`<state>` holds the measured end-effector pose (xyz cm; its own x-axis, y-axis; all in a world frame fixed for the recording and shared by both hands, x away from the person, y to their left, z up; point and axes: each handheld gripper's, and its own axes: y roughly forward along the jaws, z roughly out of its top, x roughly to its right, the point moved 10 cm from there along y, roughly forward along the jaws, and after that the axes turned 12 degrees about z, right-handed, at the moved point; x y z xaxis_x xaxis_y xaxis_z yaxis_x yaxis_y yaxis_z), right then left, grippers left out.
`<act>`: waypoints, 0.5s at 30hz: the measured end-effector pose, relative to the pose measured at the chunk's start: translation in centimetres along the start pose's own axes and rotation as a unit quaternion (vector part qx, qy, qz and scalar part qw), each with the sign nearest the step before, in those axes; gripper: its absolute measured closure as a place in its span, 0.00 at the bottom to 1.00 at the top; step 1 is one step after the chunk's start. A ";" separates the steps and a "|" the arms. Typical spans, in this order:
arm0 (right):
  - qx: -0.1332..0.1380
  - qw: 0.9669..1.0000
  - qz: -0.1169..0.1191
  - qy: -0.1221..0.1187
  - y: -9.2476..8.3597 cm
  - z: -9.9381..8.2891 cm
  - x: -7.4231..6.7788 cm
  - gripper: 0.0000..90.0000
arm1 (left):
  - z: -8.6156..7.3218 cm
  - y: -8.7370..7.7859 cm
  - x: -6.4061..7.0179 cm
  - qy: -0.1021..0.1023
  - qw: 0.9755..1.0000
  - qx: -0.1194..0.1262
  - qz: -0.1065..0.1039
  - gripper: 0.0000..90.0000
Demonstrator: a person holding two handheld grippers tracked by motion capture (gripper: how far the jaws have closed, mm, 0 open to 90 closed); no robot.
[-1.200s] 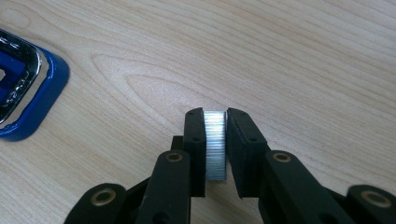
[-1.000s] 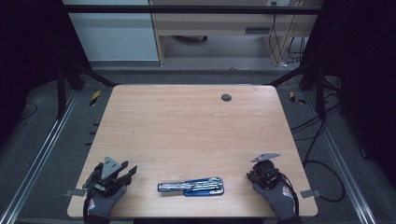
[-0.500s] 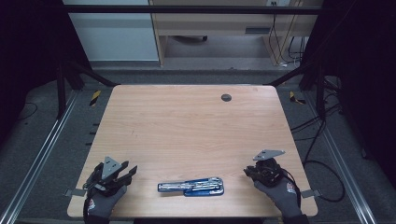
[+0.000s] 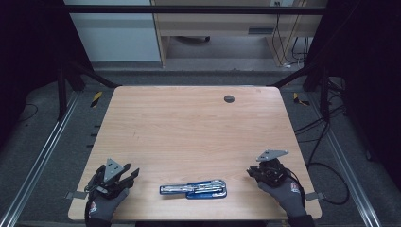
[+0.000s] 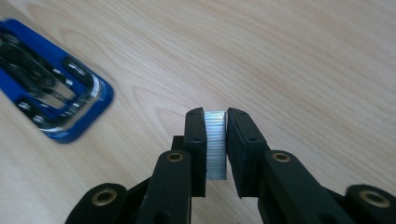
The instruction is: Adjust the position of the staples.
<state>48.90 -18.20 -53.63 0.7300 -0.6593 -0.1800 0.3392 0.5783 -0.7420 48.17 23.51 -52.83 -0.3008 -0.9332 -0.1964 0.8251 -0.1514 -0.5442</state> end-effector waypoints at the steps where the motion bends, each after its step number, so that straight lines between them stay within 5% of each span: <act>1: -0.008 1.000 -0.004 0.005 0.3 -0.4 0.4 0.87 | 0.0 0.0 0.0 0.000 1.000 0.000 0.000 0.65; 15: -0.047 0.999 -0.010 -0.015 2.6 -1.4 0.5 0.87 | 0.0 0.0 0.1 0.005 1.000 -0.001 0.000 0.65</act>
<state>49.33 -17.72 -56.50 0.7413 -0.6550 -0.1467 0.2971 0.5162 -0.8033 48.13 23.43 -52.89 -0.3054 -0.9299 -0.2051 0.8239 -0.1500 -0.5466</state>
